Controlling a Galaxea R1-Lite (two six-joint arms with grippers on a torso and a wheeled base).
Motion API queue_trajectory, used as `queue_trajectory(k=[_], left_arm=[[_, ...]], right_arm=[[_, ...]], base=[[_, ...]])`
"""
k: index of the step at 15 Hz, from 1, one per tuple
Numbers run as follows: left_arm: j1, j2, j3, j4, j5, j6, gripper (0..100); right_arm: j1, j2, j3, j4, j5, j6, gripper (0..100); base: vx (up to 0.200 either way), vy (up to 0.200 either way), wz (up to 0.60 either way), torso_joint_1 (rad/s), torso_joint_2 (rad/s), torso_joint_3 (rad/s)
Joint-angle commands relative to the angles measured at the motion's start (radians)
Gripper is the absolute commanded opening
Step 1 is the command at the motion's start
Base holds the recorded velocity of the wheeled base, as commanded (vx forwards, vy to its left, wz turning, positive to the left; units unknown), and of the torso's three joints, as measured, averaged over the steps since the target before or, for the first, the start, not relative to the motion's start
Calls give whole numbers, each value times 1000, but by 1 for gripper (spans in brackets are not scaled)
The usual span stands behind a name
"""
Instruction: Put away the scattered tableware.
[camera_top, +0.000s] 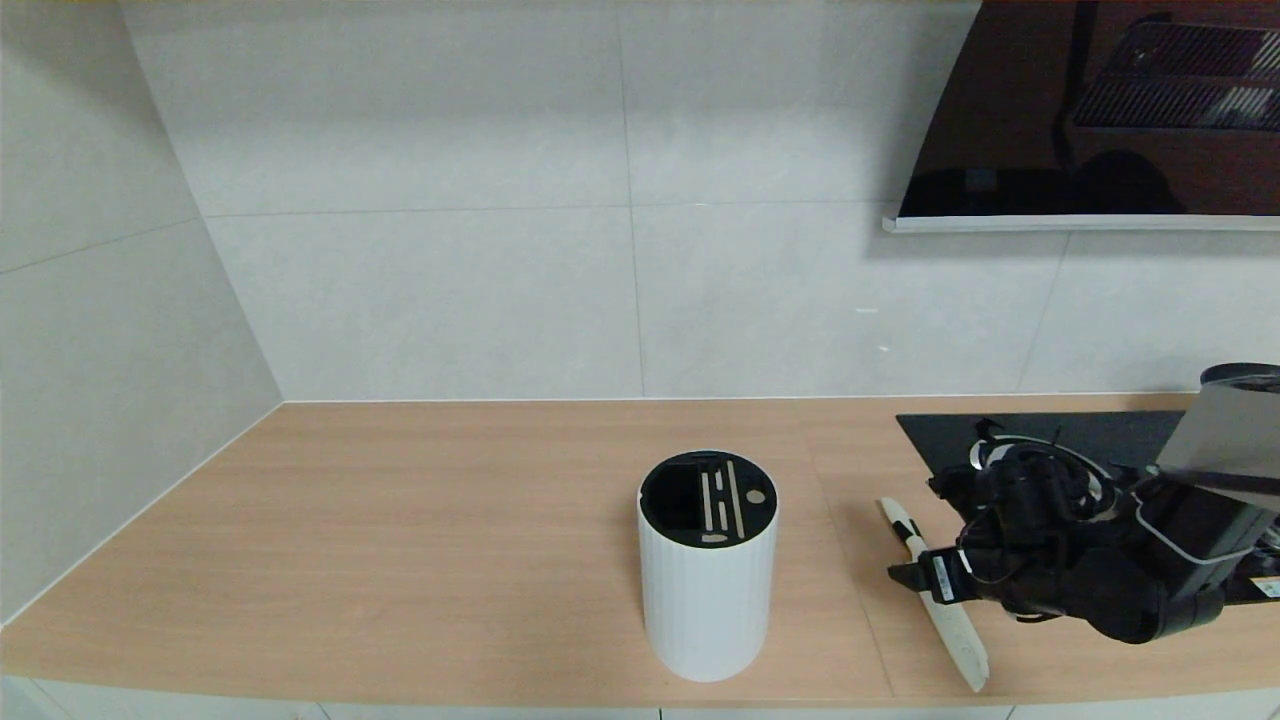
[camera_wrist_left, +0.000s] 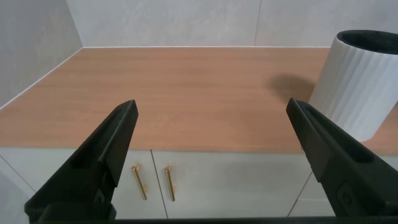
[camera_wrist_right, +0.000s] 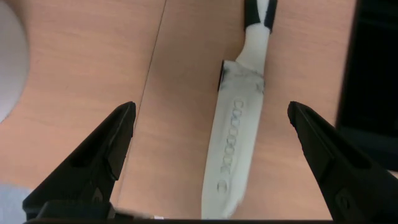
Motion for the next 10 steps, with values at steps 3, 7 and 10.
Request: queue_trajectory(k=[3, 7, 10], left_arm=[[0, 0, 0, 0, 0, 0, 100], [0, 0, 0, 0, 0, 0, 100], [0, 0, 0, 0, 0, 0, 100]], right_arm=[[-12, 98, -33, -12, -3, -1, 100], [-35, 159, -76, -15, -3, 5, 100], [-40, 178, -84, -62, -4, 30, 100]], base=[[0, 0, 0, 0, 0, 0], [0, 0, 0, 0, 0, 0], [0, 0, 0, 0, 0, 0]])
